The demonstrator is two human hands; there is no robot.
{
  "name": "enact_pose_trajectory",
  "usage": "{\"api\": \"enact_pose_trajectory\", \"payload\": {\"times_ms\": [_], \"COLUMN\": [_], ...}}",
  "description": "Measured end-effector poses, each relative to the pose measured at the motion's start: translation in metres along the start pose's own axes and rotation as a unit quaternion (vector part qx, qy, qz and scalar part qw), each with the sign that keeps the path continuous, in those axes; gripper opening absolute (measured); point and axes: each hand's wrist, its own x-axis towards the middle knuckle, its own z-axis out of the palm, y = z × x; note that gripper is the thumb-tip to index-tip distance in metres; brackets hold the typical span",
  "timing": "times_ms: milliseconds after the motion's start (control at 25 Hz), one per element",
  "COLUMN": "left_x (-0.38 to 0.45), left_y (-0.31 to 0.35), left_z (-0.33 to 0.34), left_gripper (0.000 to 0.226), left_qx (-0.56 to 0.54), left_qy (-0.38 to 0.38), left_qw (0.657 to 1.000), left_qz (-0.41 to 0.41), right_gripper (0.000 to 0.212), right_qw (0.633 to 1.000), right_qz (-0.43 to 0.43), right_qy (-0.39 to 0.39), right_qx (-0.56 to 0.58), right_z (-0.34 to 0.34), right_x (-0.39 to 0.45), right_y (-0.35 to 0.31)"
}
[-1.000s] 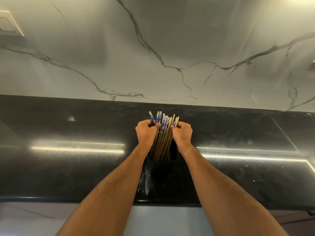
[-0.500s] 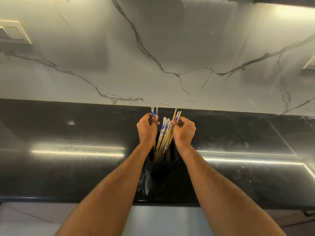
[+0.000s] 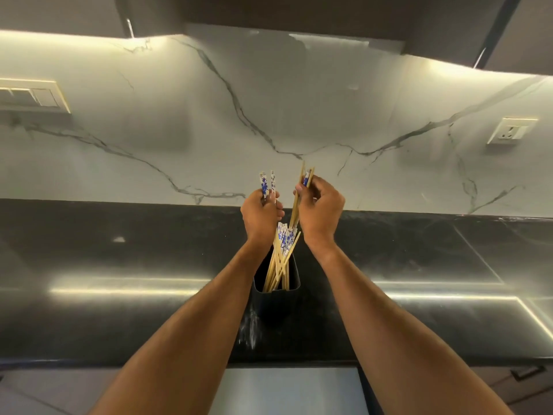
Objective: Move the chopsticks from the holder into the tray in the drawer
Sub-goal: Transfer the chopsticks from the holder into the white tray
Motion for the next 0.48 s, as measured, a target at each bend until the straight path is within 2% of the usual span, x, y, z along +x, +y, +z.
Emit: {"api": "enact_pose_trajectory", "payload": {"times_ms": [80,160,280,360,480], "left_x": [-0.007,-0.014,-0.034,-0.046,-0.054], "left_y": [0.012,0.017,0.032,0.036,0.022], "left_z": [0.001,0.000,0.000,-0.010,-0.039], "left_gripper": [0.023,0.024,0.030,0.034,0.023], "left_qx": [-0.016,-0.040,-0.129,-0.136,-0.088], "left_qy": [0.003,-0.019,-0.100,-0.149,-0.209], "left_qw": [0.999,0.988,0.937,0.923,0.936], "left_qz": [-0.049,-0.146,-0.310,-0.328,-0.270], "right_gripper": [0.006,0.007,0.012,0.018,0.023], "right_qw": [0.998,0.994,0.987,0.971,0.910], "right_qz": [-0.051,-0.096,-0.151,-0.215,-0.355], "right_qy": [0.016,0.025,-0.031,-0.105,-0.209], "right_qx": [0.023,0.039,0.045,0.019,-0.050], "right_z": [-0.010,-0.019,-0.032,-0.042,-0.058], "right_x": [0.002,-0.003,-0.023,-0.041,-0.068], "right_y": [-0.015,-0.026,-0.032,-0.033,-0.025]}}
